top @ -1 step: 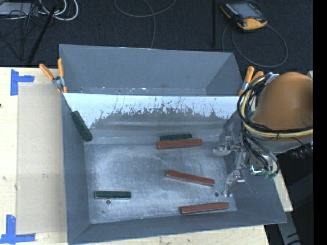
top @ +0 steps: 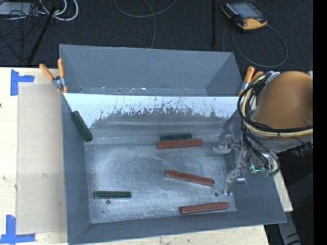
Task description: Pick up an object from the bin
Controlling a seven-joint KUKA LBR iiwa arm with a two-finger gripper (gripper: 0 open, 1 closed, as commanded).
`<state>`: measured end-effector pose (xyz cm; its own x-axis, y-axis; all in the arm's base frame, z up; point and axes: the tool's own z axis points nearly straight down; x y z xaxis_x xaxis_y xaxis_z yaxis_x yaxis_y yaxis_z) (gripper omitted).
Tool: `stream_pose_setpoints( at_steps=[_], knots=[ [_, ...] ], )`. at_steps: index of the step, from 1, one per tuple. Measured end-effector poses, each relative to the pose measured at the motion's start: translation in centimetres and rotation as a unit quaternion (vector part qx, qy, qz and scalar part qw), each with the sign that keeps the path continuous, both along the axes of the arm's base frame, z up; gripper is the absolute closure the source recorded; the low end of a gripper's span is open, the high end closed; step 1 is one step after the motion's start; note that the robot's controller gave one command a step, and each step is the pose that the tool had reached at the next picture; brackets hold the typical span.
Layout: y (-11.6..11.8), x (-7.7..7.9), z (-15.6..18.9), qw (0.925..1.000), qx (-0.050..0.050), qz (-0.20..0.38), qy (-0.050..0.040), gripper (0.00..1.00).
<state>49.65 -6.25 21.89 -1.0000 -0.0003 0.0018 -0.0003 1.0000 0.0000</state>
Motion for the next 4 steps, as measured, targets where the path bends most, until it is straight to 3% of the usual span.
stream_pose_setpoints(
  at_steps=[1, 2, 3, 4],
  knots=[
    [1.3, 0.1, -4.8, 0.9996, 0.000, -0.029, -0.0037, 0.00],
    [1.6, 3.9, -14.0, 0.9981, 0.000, -0.061, -0.0018, 1.00],
    [1.6, 3.9, -14.0, 0.9981, 0.000, -0.061, -0.0019, 1.00],
    [1.5, 4.7, -10.4, 0.9983, 0.000, -0.059, 0.0008, 1.00]
  ],
)
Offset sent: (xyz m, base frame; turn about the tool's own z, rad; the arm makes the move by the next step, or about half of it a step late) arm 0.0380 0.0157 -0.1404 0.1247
